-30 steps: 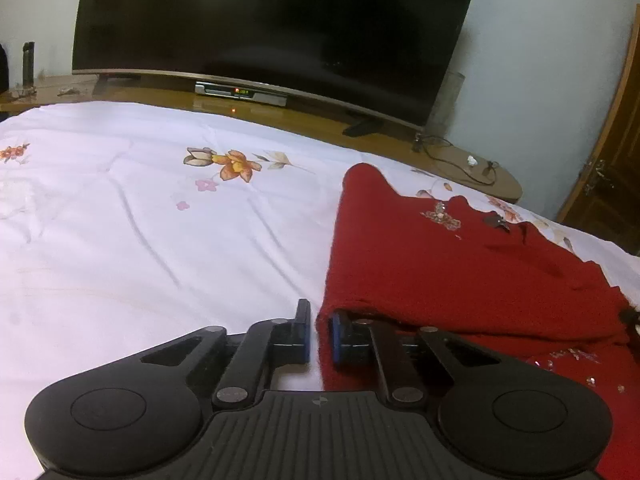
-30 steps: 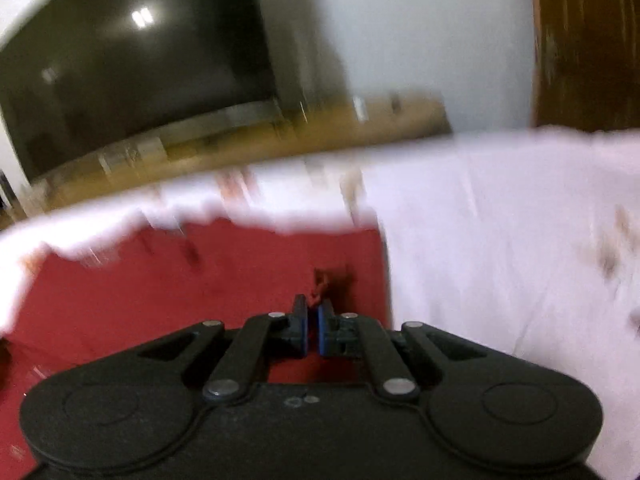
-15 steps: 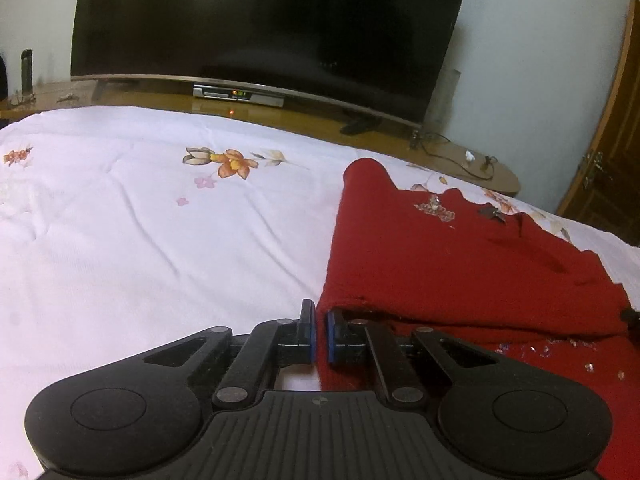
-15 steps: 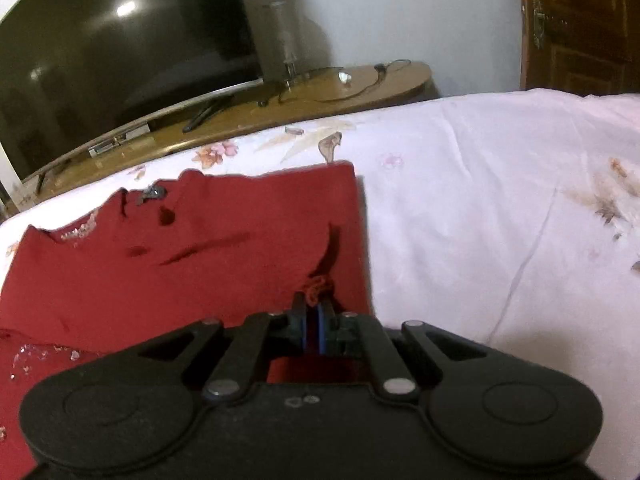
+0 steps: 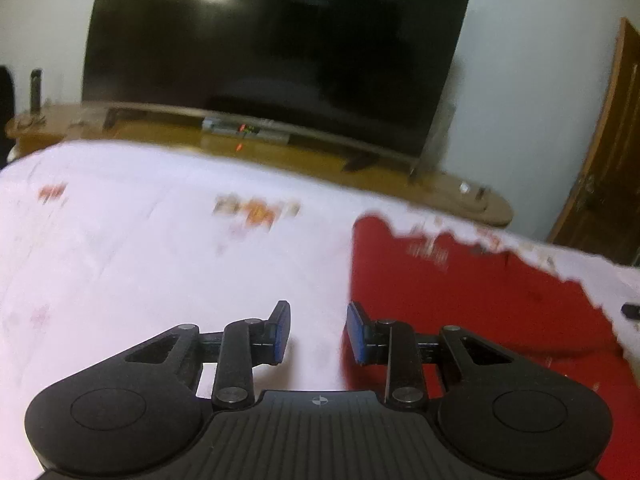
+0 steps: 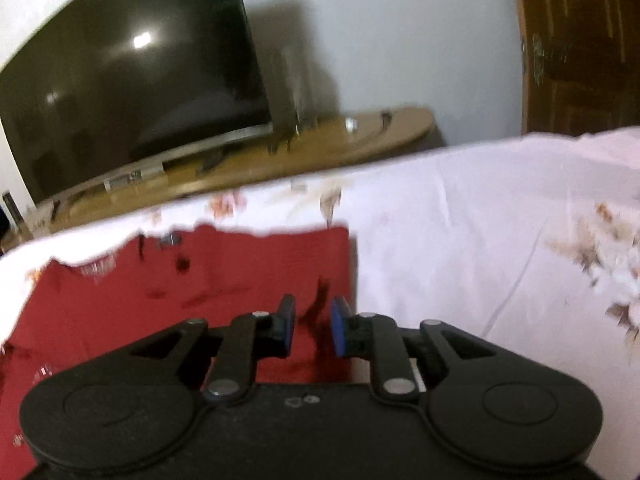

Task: Fold small clothes
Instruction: 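Open the right gripper and lift both tools off the sweater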

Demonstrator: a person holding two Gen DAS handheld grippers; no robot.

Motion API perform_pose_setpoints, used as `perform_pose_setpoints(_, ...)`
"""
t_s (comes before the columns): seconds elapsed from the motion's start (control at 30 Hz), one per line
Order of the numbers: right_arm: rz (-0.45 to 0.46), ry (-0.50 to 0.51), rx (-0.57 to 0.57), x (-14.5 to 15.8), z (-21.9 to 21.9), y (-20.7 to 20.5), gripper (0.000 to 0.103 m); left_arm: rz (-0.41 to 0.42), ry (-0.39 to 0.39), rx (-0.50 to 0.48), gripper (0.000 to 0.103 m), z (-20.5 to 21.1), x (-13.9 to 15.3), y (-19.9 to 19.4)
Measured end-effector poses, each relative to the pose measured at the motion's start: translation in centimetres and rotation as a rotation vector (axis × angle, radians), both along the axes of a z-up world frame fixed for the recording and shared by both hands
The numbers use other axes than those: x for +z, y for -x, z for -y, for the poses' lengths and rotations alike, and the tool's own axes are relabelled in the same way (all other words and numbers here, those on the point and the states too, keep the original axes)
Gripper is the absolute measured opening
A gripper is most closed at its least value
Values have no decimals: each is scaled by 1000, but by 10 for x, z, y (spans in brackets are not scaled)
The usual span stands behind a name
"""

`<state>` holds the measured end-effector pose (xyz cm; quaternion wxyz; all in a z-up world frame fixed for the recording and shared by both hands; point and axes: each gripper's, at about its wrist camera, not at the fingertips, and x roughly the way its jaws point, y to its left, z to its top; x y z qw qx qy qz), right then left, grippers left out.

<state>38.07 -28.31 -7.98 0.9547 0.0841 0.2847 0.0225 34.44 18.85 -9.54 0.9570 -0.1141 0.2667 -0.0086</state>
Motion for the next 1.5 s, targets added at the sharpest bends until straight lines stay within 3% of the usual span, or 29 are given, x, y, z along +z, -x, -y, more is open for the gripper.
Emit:
perform_pose_setpoints(0.13,-9,3,-5,-2,-5,-22,25,28,9,-54,30,22,10,-60)
perform_pose_setpoints(0.27,-32,-10,-17,-10,-9,-40,26,-13,58,-88,30,41,-2,-106)
perform_pose_setpoints(0.43,-10,-8,42,-11,-21,-44,26,-113,6,-85,30,59,-31,-133)
perform_pose_setpoints(0.57,-105,53,18,-38,-19,-63,29,-90,2,-78,30,58,-41,-129)
perform_pose_setpoints(0.73,-87,50,24,-37,-14,-57,33,-89,46,-73,30,53,-33,-132)
perform_pose_setpoints(0.8,-82,51,27,-37,-14,-54,34,-75,1,-90,40,60,-28,-139)
perform_pose_setpoints(0.83,-79,50,27,-39,-14,-54,35,-75,-7,-95,53,61,-30,-145)
perform_pose_setpoints(0.93,-68,60,20,-41,-17,-55,36,-93,-93,-25,54,58,-37,-159)
perform_pose_setpoints(0.97,-68,60,19,-40,-17,-55,36,-113,-84,4,54,50,-41,-163)
perform_pose_setpoints(1.03,-73,57,24,-39,-16,-57,36,-103,29,30,54,29,-42,-163)
perform_pose_setpoints(1.1,-62,52,24,-36,-14,-55,36,-96,28,48,54,24,-37,-159)
perform_pose_setpoints(1.23,-32,27,-9,-31,-8,-52,37,-83,20,-23,54,30,-31,-153)
perform_pose_setpoints(1.3,-32,19,-11,-32,-8,-52,37,-81,19,-41,37,34,-31,-157)
perform_pose_setpoints(1.33,-34,19,-7,-33,-10,-52,37,-90,18,-47,16,36,-31,-159)
perform_pose_setpoints(1.37,-36,23,-1,-34,-12,-52,37,-91,22,-31,11,36,-32,-159)
perform_pose_setpoints(1.43,-43,49,11,-38,-16,-51,37,-31,74,36,11,30,-29,-148)
perform_pose_setpoints(1.5,-50,86,20,-42,-21,-51,37,-74,21,115,11,30,-35,-145)
